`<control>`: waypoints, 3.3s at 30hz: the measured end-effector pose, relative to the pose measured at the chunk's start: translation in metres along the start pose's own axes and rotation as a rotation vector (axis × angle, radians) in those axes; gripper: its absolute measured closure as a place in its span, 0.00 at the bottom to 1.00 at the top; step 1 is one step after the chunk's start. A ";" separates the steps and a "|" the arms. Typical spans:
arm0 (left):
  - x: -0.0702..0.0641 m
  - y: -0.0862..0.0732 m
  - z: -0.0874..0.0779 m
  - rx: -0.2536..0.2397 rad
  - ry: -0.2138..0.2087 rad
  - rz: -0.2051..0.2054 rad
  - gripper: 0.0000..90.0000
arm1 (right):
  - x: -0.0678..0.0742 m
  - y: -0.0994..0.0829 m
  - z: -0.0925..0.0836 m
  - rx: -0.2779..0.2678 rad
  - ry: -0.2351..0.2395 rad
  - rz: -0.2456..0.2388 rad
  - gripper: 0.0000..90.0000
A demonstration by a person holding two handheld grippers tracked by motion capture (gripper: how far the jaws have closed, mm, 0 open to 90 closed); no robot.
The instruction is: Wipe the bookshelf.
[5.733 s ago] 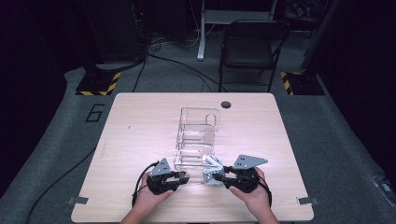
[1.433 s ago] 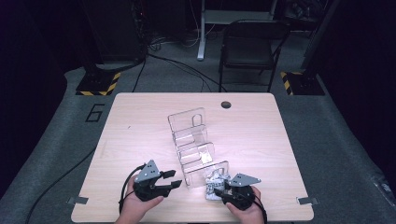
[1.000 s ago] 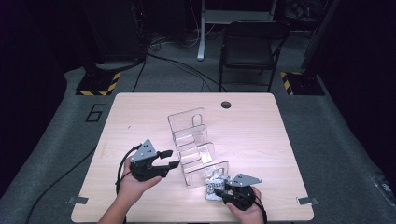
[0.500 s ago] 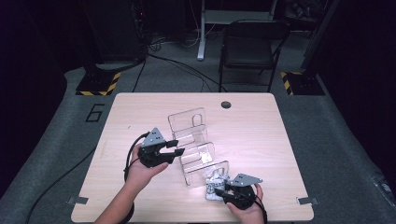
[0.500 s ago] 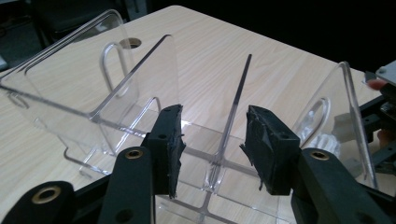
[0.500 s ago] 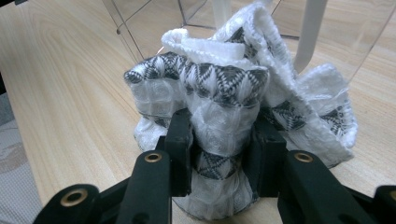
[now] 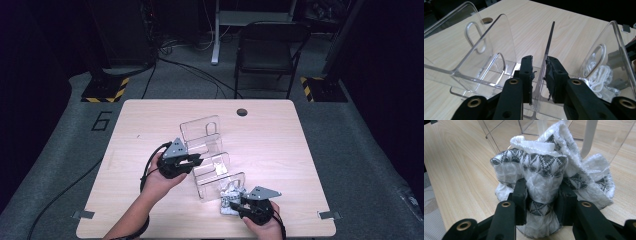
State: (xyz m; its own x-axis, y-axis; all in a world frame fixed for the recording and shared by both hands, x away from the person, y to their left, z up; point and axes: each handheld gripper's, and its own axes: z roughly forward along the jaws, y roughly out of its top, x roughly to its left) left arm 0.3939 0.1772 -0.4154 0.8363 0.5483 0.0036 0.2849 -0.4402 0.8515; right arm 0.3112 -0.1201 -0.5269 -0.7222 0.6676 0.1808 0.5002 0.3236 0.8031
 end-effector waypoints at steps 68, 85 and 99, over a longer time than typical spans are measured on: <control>-0.025 -0.008 0.002 -0.036 0.049 -0.119 0.95 | 0.015 0.048 -0.044 -0.306 -0.040 -0.056 0.81; -0.029 -0.008 0.005 -0.004 0.066 -0.066 0.96 | 0.014 0.068 -0.039 -0.190 0.036 -0.028 0.81; -0.030 -0.009 0.005 -0.010 0.084 -0.084 0.96 | 0.004 0.044 -0.014 -0.121 0.019 -0.029 0.81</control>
State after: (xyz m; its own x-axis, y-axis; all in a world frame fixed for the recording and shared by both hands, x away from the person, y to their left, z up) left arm 0.3689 0.1609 -0.4259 0.7673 0.6408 -0.0244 0.3473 -0.3832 0.8559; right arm 0.3236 -0.1130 -0.4827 -0.7452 0.6457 0.1665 0.4188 0.2588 0.8704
